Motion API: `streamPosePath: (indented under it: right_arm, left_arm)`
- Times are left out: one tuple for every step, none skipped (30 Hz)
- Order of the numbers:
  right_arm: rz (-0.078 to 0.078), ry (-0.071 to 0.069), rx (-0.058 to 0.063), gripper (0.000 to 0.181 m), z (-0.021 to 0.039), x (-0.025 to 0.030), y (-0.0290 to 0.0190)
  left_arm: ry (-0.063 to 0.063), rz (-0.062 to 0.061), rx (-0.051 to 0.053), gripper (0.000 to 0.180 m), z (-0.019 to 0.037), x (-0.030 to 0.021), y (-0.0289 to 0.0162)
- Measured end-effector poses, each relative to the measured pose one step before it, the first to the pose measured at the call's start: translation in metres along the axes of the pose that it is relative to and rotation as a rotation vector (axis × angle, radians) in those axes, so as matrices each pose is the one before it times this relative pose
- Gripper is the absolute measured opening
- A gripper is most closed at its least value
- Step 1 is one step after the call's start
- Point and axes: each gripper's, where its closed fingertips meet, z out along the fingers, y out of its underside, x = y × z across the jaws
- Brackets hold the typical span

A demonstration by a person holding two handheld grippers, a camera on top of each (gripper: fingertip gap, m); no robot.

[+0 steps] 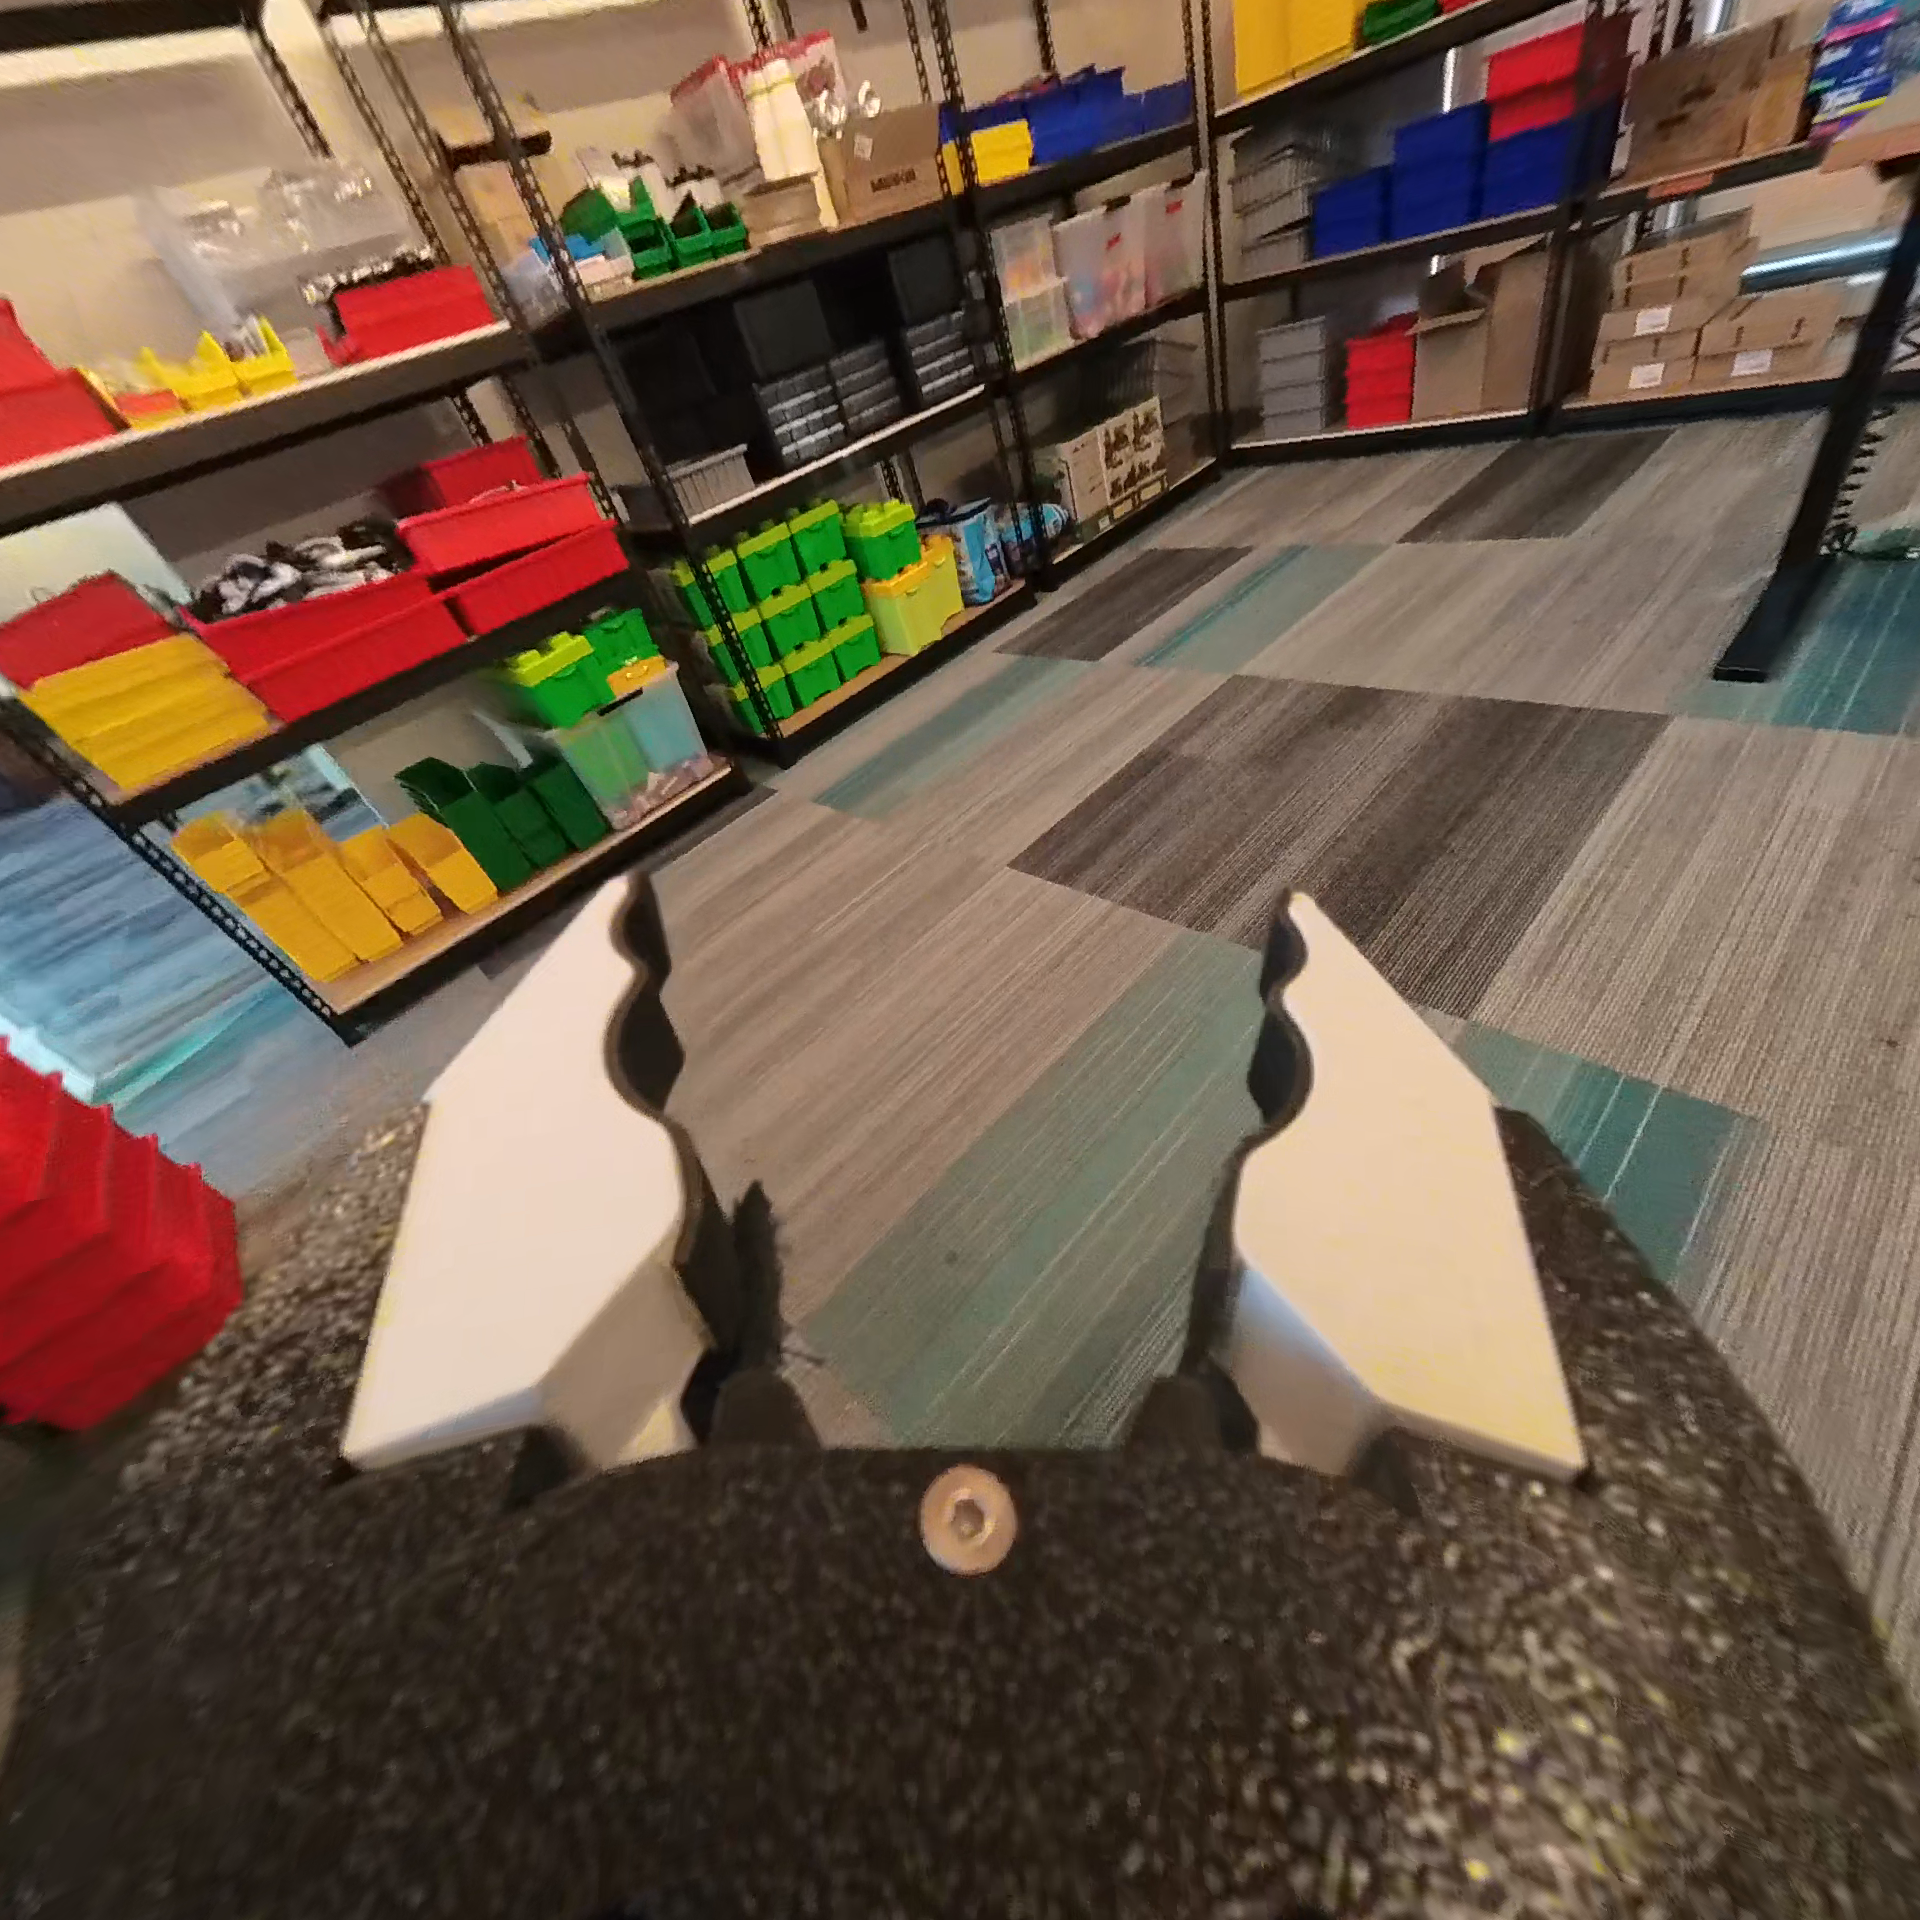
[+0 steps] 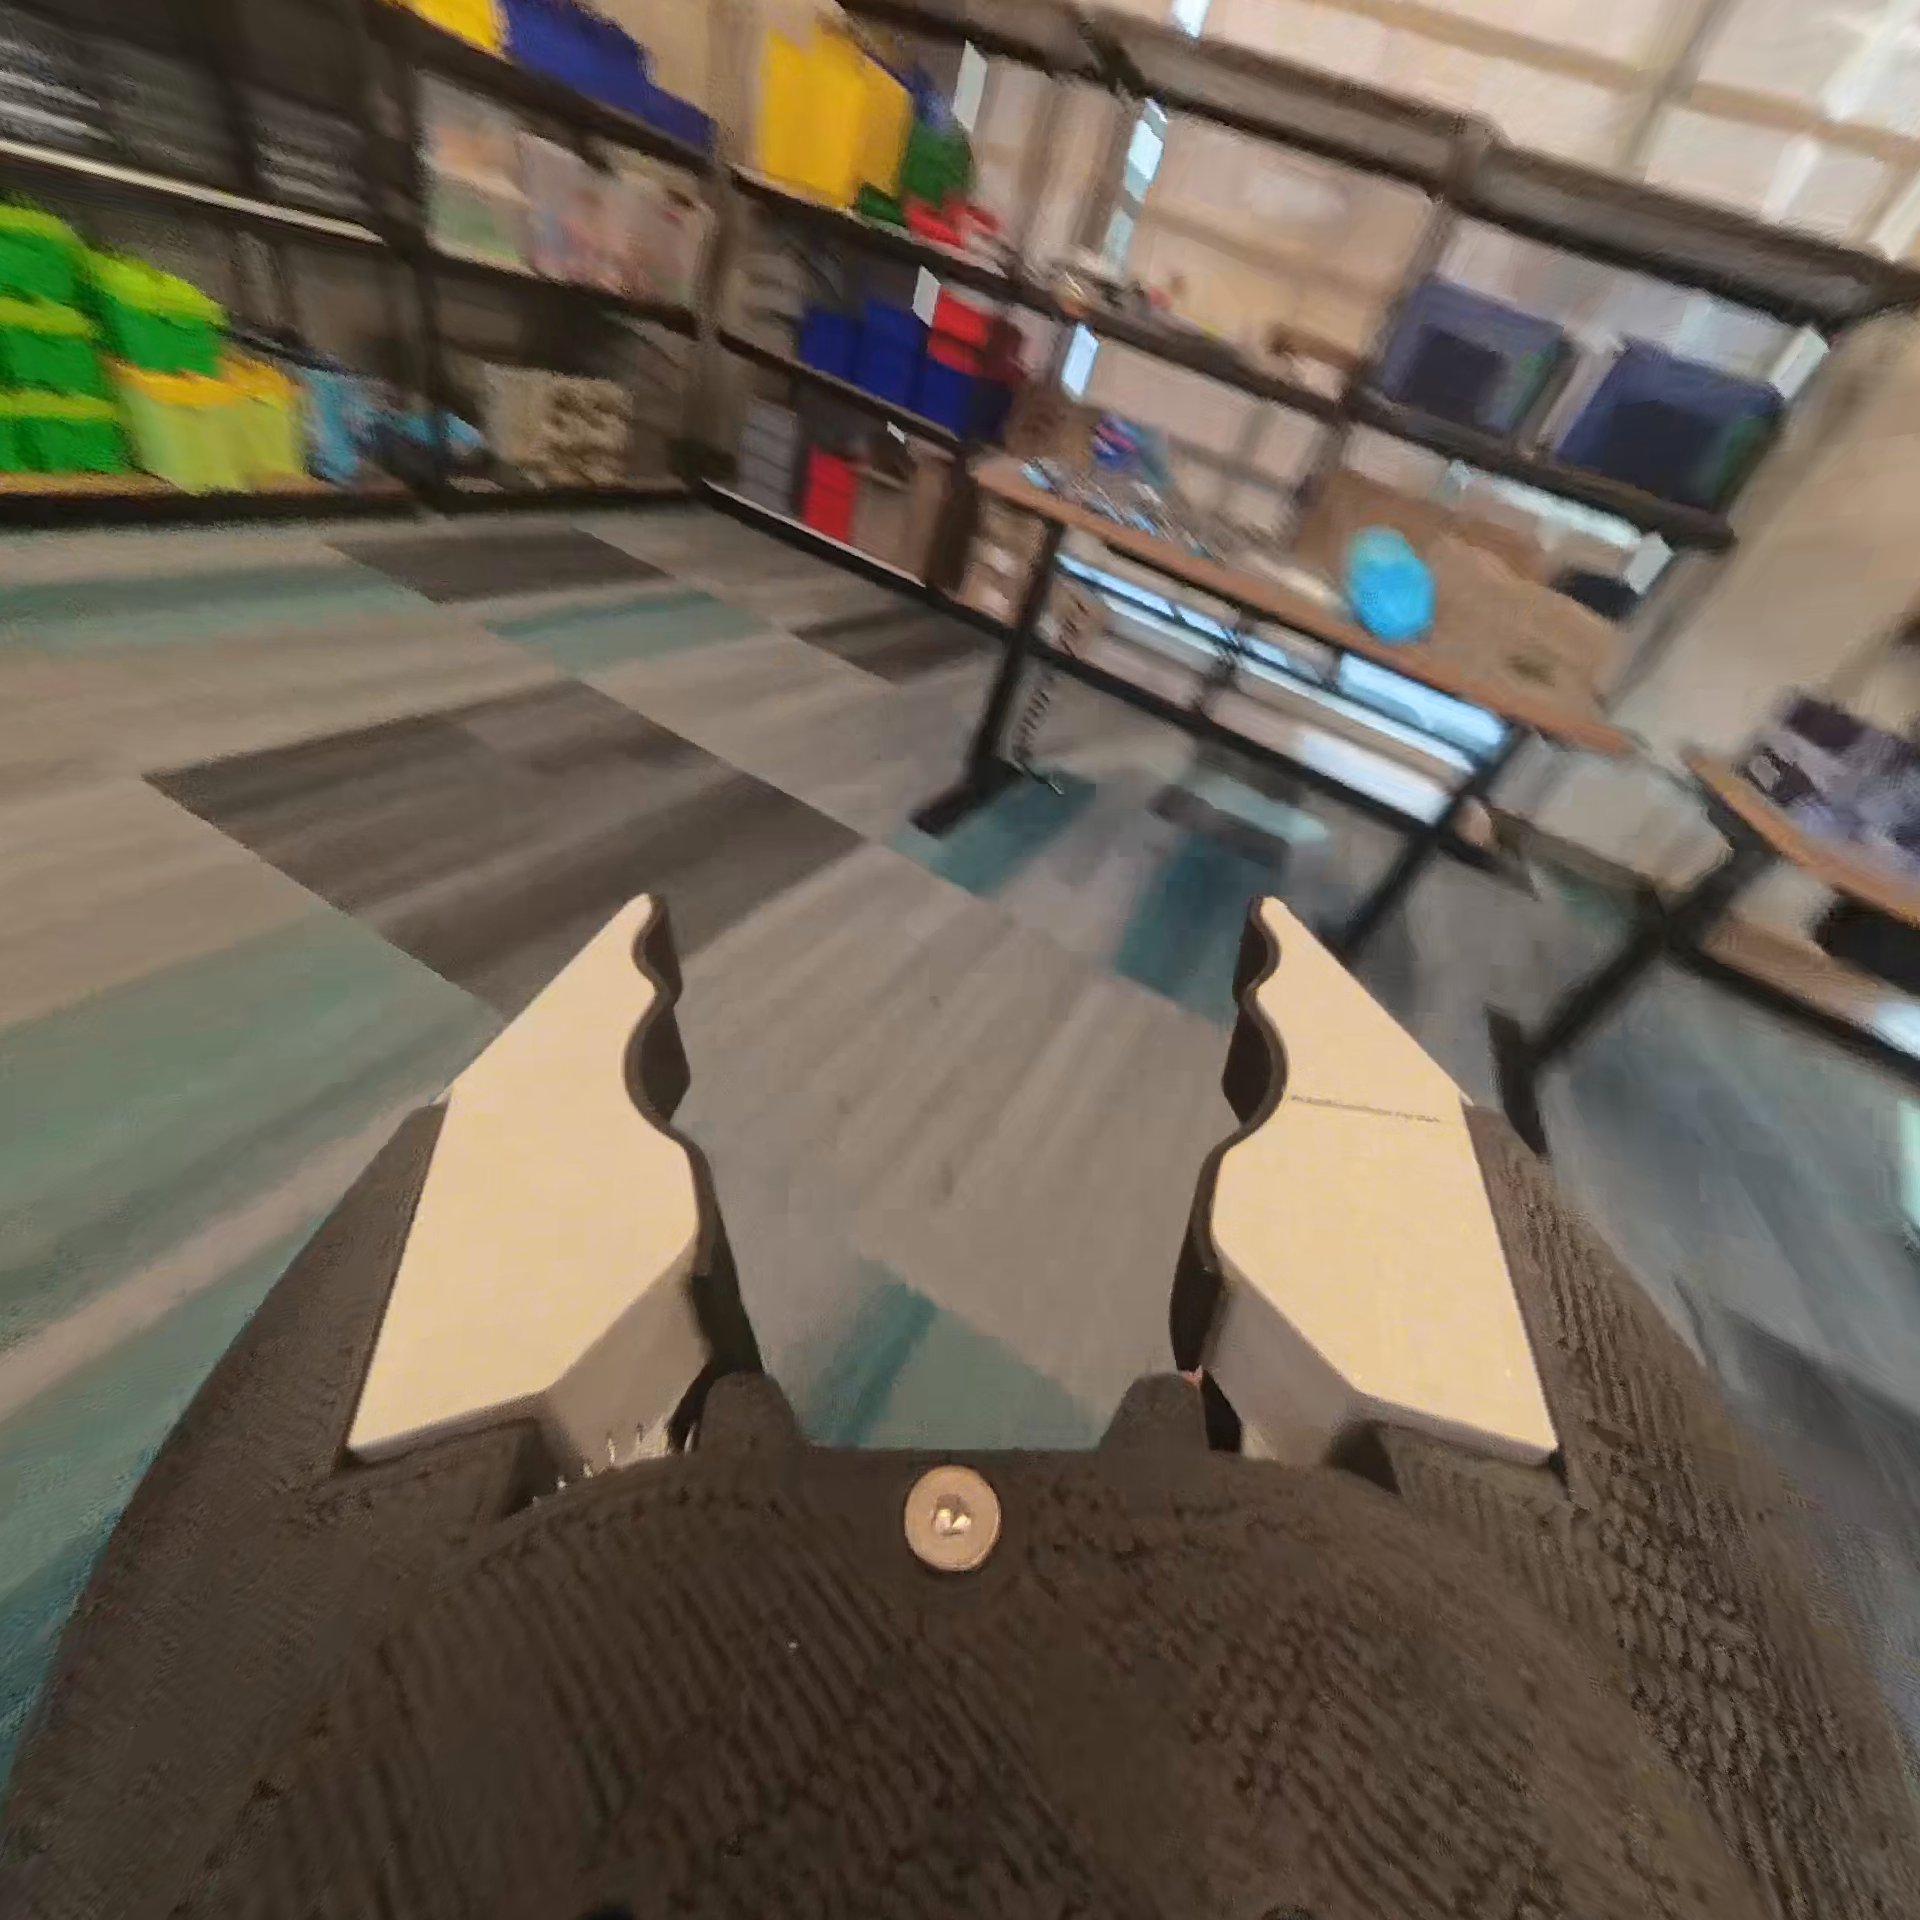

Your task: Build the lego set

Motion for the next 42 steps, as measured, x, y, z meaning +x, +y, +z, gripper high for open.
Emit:
streamPosePath:
  right_arm:
    - [-0.0188,-0.0474,0.0445,0.105,0.04305,-0.02730,-0.02157]
    - [-0.0006,-0.0474,0.0457,0.105,0.04444,-0.02642,-0.02027]
    - [0.0169,-0.0464,0.0467,0.104,0.04558,-0.02536,-0.01946]
    - [0.0249,-0.0384,0.0489,0.104,0.04590,-0.02329,-0.01824]
    - [0.0272,-0.0304,0.0509,0.104,0.04529,-0.02146,-0.01656]
    - [0.0314,-0.0283,0.0486,0.104,0.04469,-0.02070,-0.01357]
    - [0.0380,-0.0283,0.0400,0.104,0.04326,-0.02036,-0.00921]
    - [0.0409,-0.0284,0.0303,0.104,0.04111,-0.02007,-0.00457]
    - [0.0371,-0.0349,0.0161,0.104,0.03938,-0.02010,0.00155]
    - [0.0240,-0.0424,-0.0022,0.104,0.03657,-0.01969,0.00710]
    - [0.0067,-0.0373,-0.0100,0.104,0.03445,-0.01610,0.01049]
    - [-0.0089,-0.0280,-0.0102,0.104,0.03160,-0.01170,0.01136]
    - [-0.0148,-0.0198,-0.0183,0.103,0.02925,-0.00780,0.01293]
    - [-0.0042,-0.0168,-0.0381,0.103,0.02974,-0.00428,0.01457]
    - [0.0104,-0.0172,-0.0525,0.103,0.02742,-0.00151,0.01334]
    - [0.0108,-0.0134,-0.0372,0.103,0.02609,0.00157,0.00650]
    - [-0.0015,-0.0021,-0.0067,0.103,0.02341,0.00558,0.00037]
    - [-0.0164,0.0090,0.0060,0.103,0.02189,0.00864,-0.00071]
    - [-0.0241,0.0163,-0.0091,0.103,0.02070,0.01115,0.00327]
    - [-0.0209,0.0205,-0.0284,0.103,0.02028,0.01433,0.00755]
    - [-0.0095,0.0265,-0.0304,0.103,0.01813,0.01536,0.00917]
    - [0.0009,0.0296,-0.0248,0.103,0.01713,0.01591,0.00981]
    - [0.0006,0.0289,-0.0259,0.103,0.01627,0.01533,0.01100]
    - [-0.0085,0.0288,-0.0309,0.103,0.01689,0.01496,0.01289]
    - [-0.0183,0.0284,-0.0332,0.103,0.01749,0.01404,0.01357]
    - [-0.0222,0.0255,-0.0336,0.103,0.01835,0.01202,0.01318]
    - [-0.0197,0.0255,-0.0414,0.103,0.02106,0.01079,0.01438]
    - [-0.0090,0.0216,-0.0489,0.103,0.02378,0.00845,0.01335]
    - [0.0028,0.0018,-0.0439,0.103,0.02615,0.00350,0.00861]
    - [0.0044,-0.0107,-0.0289,0.103,0.02837,0.00083,0.00165]
    - [-0.0026,-0.0075,-0.0105,0.103,0.03068,0.00063,-0.00534]
    - [-0.0091,-0.0037,-0.0032,0.103,0.03628,0.00032,-0.01062]
    - [-0.0100,-0.0078,-0.0087,0.103,0.03692,-0.00169,-0.01433]
    - [-0.0020,-0.0160,-0.0066,0.103,0.03791,-0.00369,-0.01934]
    - [0.0080,-0.0312,0.0137,0.103,0.03956,-0.00643,-0.02559]
    - [0.0080,-0.0479,0.0377,0.103,0.04306,-0.01003,-0.03032]
    - [-0.0040,-0.0546,0.0480,0.103,0.04359,-0.01117,-0.02977]
    - [-0.0166,-0.0530,0.0442,0.103,0.04577,-0.01094,-0.02700]
    - [-0.0192,-0.0489,0.0370,0.103,0.04604,-0.00978,-0.02437]
    - [-0.0114,-0.0460,0.0365,0.103,0.04597,-0.00911,-0.02413]
    - [-0.0051,-0.0432,0.0435,0.103,0.04540,-0.00833,-0.02449]
    - [-0.0057,-0.0368,0.0519,0.103,0.04436,-0.00799,-0.02379]
  left_arm:
    - [-0.0249,-0.0409,-0.0350,0.113,0.02199,-0.00721,0.00627]
    - [-0.0334,-0.0428,-0.0362,0.115,0.01925,-0.00994,0.00856]
    - [-0.0350,-0.0415,-0.0304,0.115,0.01925,-0.00967,0.00812]
    - [-0.0304,-0.0350,-0.0261,0.116,0.01914,-0.00876,0.00802]
    - [-0.0324,-0.0219,-0.0275,0.116,0.01924,-0.00855,0.00835]
    - [-0.0341,-0.0159,-0.0294,0.116,0.01976,-0.00823,0.00766]
    - [-0.0307,-0.0202,-0.0257,0.116,0.02074,-0.00694,0.00592]
    - [-0.0261,-0.0265,-0.0186,0.116,0.02150,-0.00601,0.00413]
    - [-0.0240,-0.0292,-0.0123,0.115,0.02298,-0.00447,0.00166]
    - [-0.0281,-0.0301,-0.0128,0.115,0.02469,-0.00383,-0.00017]
    - [-0.0273,-0.0276,-0.0137,0.115,0.02605,-0.00236,-0.00221]
    - [-0.0226,-0.0239,-0.0100,0.115,0.02743,0.00050,-0.00524]
    - [-0.0237,-0.0223,-0.0087,0.115,0.02878,0.00198,-0.00807]
    - [-0.0201,-0.0259,-0.0142,0.115,0.03050,0.00679,-0.01076]
    - [0.0022,-0.0245,-0.0170,0.115,0.03075,0.01273,-0.01435]
    - [0.0267,-0.0128,-0.0027,0.114,0.03111,0.01909,-0.01923]
    - [0.0339,0.0025,0.0210,0.112,0.03322,0.02306,-0.02379]
    - [0.0307,0.0177,0.0284,0.112,0.03520,0.02313,-0.02294]
    - [0.0330,0.0308,0.0150,0.112,0.03735,0.02441,-0.02020]
    - [0.0365,0.0325,0.0029,0.112,0.03817,0.02523,-0.01922]
    - [0.0420,0.0244,0.0089,0.110,0.03956,0.02705,-0.02176]
    - [0.0465,0.0160,0.0269,0.109,0.03846,0.02581,-0.02324]
    - [0.0496,0.0118,0.0378,0.107,0.03891,0.02531,-0.02298]
    - [0.0466,0.0108,0.0367,0.105,0.03962,0.02352,-0.02020]
    - [0.0333,0.0087,0.0311,0.105,0.03887,0.02014,-0.01661]
    - [0.0192,0.0021,0.0262,0.104,0.03844,0.01650,-0.01303]
    - [0.0090,-0.0087,0.0213,0.103,0.03982,0.01459,-0.00957]
    - [0.0080,-0.0166,0.0154,0.103,0.03392,0.01271,-0.00569]
    - [0.0099,-0.0202,0.0085,0.103,0.03162,0.01213,-0.00257]
    - [0.0119,-0.0084,0.0041,0.102,0.02957,0.01055,-0.00046]
    - [0.0052,0.0091,-0.0061,0.101,0.02815,0.00749,0.00211]
    - [-0.0009,0.0196,-0.0262,0.098,0.02718,0.00494,0.00554]
    - [-0.0006,0.0230,-0.0442,0.096,0.02784,0.00321,0.00589]
    - [0.0032,0.0214,-0.0446,0.096,0.02625,0.00184,0.00163]
    - [0.0042,0.0207,-0.0168,0.094,0.02652,0.00082,-0.00569]
    - [-0.0030,0.0184,0.0112,0.091,0.02283,-0.00390,-0.01001]
    - [-0.0158,0.0127,0.0165,0.089,0.02250,-0.00766,-0.01013]
    - [-0.0260,0.0009,0.0044,0.089,0.02172,-0.01090,-0.00723]
    - [-0.0278,-0.0140,-0.0086,0.089,0.02059,-0.01195,-0.00425]
    - [-0.0249,-0.0249,-0.0084,0.089,0.01899,-0.01226,-0.00350]
    - [-0.0219,-0.0266,-0.0013,0.089,0.01730,-0.01236,-0.00274]
    - [-0.0215,-0.0151,0.0013,0.089,0.01729,-0.01270,-0.00189]
